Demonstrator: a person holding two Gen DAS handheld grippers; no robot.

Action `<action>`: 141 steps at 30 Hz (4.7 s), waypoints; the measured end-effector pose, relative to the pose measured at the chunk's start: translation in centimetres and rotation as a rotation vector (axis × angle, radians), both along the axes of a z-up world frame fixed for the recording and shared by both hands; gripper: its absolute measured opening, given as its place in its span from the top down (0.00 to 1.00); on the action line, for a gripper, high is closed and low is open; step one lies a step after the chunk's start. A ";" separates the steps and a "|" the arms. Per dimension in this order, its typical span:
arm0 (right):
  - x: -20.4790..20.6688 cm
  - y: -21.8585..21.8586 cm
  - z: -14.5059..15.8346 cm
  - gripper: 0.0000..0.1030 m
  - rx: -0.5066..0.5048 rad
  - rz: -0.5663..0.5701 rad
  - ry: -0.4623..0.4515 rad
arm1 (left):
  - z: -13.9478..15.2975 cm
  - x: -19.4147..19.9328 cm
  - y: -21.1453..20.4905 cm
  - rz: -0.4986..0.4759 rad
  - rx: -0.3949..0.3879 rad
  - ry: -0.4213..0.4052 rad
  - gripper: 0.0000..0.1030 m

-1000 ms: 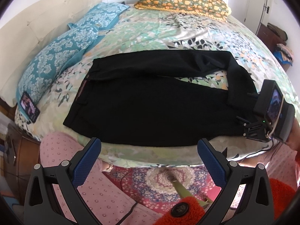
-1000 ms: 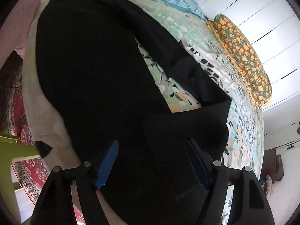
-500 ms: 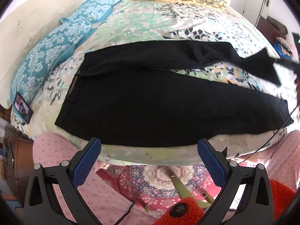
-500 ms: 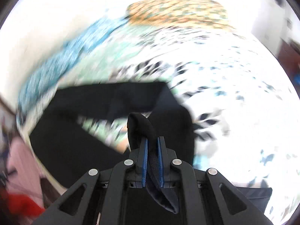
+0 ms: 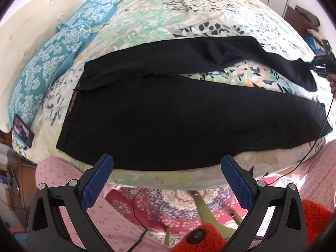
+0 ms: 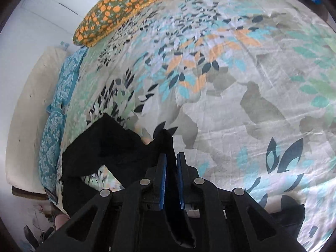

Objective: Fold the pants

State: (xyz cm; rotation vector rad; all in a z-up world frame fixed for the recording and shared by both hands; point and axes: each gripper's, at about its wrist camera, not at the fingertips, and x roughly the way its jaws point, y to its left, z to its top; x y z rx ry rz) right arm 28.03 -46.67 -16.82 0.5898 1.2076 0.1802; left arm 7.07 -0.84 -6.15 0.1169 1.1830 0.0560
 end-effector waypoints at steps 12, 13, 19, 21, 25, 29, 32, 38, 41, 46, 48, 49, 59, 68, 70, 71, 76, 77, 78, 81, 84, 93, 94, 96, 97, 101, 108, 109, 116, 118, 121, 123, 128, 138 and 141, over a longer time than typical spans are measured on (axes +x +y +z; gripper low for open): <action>-3.3 1.0 -1.1 0.37 -0.083 0.068 0.018 | -0.8 1.1 -1.6 -0.041 0.042 0.026 0.01; -4.0 0.7 -1.5 0.36 -0.129 0.059 0.062 | -0.8 1.1 -1.8 -0.045 0.044 0.023 0.01; -8.6 -4.0 -1.3 0.35 -0.102 -0.035 0.067 | -0.9 1.0 -1.7 -0.048 0.040 0.022 0.01; -9.1 -4.2 -0.2 0.33 -0.024 0.001 -0.004 | -1.0 0.9 -1.8 -0.050 0.036 0.026 0.01; -7.2 -1.2 -0.3 0.19 0.040 0.072 -0.078 | -1.0 0.9 -2.8 -0.075 0.026 0.029 0.01; -3.3 1.3 -3.6 0.19 0.132 0.026 -0.051 | -0.3 0.3 -3.7 -0.100 0.026 0.015 0.01; -1.7 3.3 -2.2 0.93 0.018 0.101 -0.079 | 0.4 0.1 -3.0 -0.075 0.041 -0.001 0.01; -0.6 4.3 10.2 0.93 -0.292 0.220 -0.289 | -0.7 1.4 -0.6 0.038 0.014 0.031 0.01; 2.2 2.9 15.1 0.93 -0.421 0.156 -0.368 | -1.5 2.6 -1.3 0.019 -0.007 0.055 0.01; 9.2 -0.5 16.2 0.93 -0.521 0.012 -0.360 | -1.5 3.7 -4.0 -0.070 0.010 0.039 0.01; 12.1 -1.2 14.3 0.93 -0.583 0.009 -0.312 | -1.8 4.2 -4.5 -0.090 0.022 0.044 0.01; 13.4 -1.6 12.9 0.93 -0.597 0.006 -0.283 | -2.1 4.5 -4.7 -0.093 0.026 0.051 0.01; 17.8 -5.0 -2.3 0.93 -0.617 -0.049 -0.066 | -5.2 7.0 -4.3 -0.054 0.060 0.141 0.01; 14.0 -4.4 -0.4 0.58 -0.606 -0.105 -0.169 | -5.7 15.2 2.0 0.108 0.110 -0.019 0.01; 12.8 -2.2 0.6 0.47 -0.413 -0.024 -0.241 | -5.9 18.4 3.9 0.159 0.100 -0.101 0.01; 12.8 -0.9 0.3 0.45 -0.280 0.038 -0.246 | -6.4 19.6 4.5 0.172 0.106 -0.124 0.01; 12.5 3.8 -5.5 0.45 -0.467 0.221 -0.072 | -13.6 25.1 6.6 0.228 0.296 -0.042 0.00; 12.2 3.0 -5.9 0.45 -0.459 0.214 -0.098 | -14.8 25.2 7.3 0.223 0.291 -0.018 0.00; 11.8 2.1 -5.6 0.45 -0.471 0.183 -0.121 | -14.9 24.8 8.0 0.217 0.252 -0.047 0.00; 11.8 0.0 -5.4 0.44 -0.553 0.103 -0.073 | -14.2 24.1 8.9 0.207 0.232 -0.061 0.00; 10.9 -1.3 -4.1 0.44 -0.617 0.020 -0.015 | -12.5 23.3 8.9 0.227 0.227 -0.057 0.00; -4.0 9.8 1.8 0.31 -0.240 0.138 -0.145 | -12.4 12.3 4.1 -0.002 0.147 0.006 0.01; -5.9 11.8 1.4 0.31 -0.205 0.170 -0.133 | -13.4 10.8 3.1 -0.053 0.180 0.033 0.01; -9.4 15.5 0.4 0.31 -0.177 0.234 -0.102 | -14.1 8.1 1.7 -0.109 0.247 0.022 0.01; -11.0 17.1 -0.1 0.31 -0.184 0.258 -0.084 | -13.8 7.4 1.5 -0.127 0.264 0.016 0.01; -15.8 21.0 -2.1 0.30 -0.210 0.301 -0.012 | -13.9 6.5 2.6 -0.136 0.221 0.126 0.01; -19.7 23.5 -2.2 0.19 -0.369 0.408 0.026 | -13.1 4.5 5.3 -0.074 0.089 0.170 0.01; -20.0 23.3 -1.9 0.19 -0.360 0.390 0.020 | -12.6 4.4 5.5 -0.061 0.075 0.146 0.01; -19.2 22.9 0.7 0.19 -0.092 0.260 -0.130 | -8.6 4.9 5.4 -0.005 -0.070 -0.101 0.01; -18.5 24.4 0.4 0.19 -0.072 0.309 -0.157 | -9.5 5.4 3.2 -0.093 -0.033 -0.107 0.01; -17.5 26.7 -2.7 0.19 -0.137 0.398 -0.006 | -12.4 5.8 0.0 -0.241 0.121 -0.039 0.01; -18.5 26.4 -2.4 0.19 -0.151 0.435 -0.021 | -14.6 4.9 -0.9 -0.269 0.204 0.037 0.01; -20.7 17.4 2.4 0.23 -0.212 0.214 -0.097 | -13.3 4.8 2.6 -0.137 0.140 0.033 0.00; -20.9 -10.2 -0.6 0.22 -0.267 -0.248 0.260 | -13.9 5.7 3.5 -0.081 0.121 0.033 0.01; -20.0 -10.4 -2.1 0.25 -0.129 -0.187 0.268 | -14.0 5.1 3.9 -0.072 0.119 0.031 0.00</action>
